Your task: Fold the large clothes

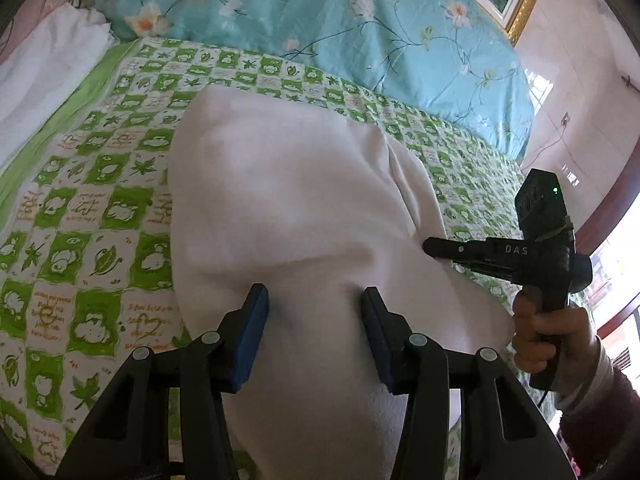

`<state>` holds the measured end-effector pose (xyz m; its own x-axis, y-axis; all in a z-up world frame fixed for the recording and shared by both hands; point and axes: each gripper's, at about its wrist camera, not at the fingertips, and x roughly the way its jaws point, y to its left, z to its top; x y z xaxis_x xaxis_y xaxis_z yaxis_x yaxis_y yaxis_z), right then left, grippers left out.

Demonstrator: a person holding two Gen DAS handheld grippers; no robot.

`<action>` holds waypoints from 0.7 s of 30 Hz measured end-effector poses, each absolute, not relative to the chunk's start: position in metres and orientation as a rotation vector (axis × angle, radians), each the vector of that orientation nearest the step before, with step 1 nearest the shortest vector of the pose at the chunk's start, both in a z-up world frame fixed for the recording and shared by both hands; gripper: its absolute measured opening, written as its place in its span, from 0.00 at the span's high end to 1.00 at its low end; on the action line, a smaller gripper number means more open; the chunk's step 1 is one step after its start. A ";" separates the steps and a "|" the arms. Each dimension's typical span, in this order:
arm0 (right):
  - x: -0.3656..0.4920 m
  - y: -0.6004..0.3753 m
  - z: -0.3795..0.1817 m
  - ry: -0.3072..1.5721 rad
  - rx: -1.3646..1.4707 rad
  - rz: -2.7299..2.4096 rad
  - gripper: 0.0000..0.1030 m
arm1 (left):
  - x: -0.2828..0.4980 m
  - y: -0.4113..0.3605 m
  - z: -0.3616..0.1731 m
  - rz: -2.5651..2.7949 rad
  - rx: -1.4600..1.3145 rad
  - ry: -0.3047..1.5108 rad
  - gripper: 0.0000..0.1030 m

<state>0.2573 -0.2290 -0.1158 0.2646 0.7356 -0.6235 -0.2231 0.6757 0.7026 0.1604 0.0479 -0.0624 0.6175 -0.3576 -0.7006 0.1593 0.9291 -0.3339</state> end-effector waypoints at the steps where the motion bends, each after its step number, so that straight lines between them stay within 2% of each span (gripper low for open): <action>1: 0.256 -0.228 -0.115 1.124 0.541 0.704 0.92 | 0.158 0.051 -0.062 -0.307 -0.257 0.857 0.53; 4: 0.255 -0.223 -0.108 1.123 0.493 0.696 0.84 | 0.150 0.061 -0.054 -0.313 -0.301 0.856 0.55; 9: 0.244 -0.236 -0.064 0.994 0.434 0.550 0.84 | 0.111 0.065 -0.022 -0.353 -0.352 0.749 0.55; 11: 0.242 -0.230 -0.039 0.931 0.463 0.625 0.84 | 0.097 0.060 -0.015 -0.409 -0.357 0.714 0.55; 14: 0.248 -0.181 -0.018 0.955 0.485 0.880 0.84 | 0.089 0.047 -0.022 -0.467 -0.322 0.727 0.55; 16: 0.257 -0.138 -0.014 0.976 0.488 1.034 0.84 | 0.089 0.040 -0.035 -0.462 -0.310 0.773 0.60; 18: 0.265 -0.101 -0.014 0.990 0.434 1.088 0.84 | 0.089 0.040 -0.046 -0.459 -0.320 0.780 0.60; 20: 0.277 -0.061 -0.020 1.039 0.400 1.142 0.84 | 0.089 0.045 -0.056 -0.449 -0.349 0.789 0.69; 21: 0.282 -0.044 -0.025 1.059 0.389 1.161 0.84 | 0.089 0.048 -0.058 -0.445 -0.361 0.790 0.78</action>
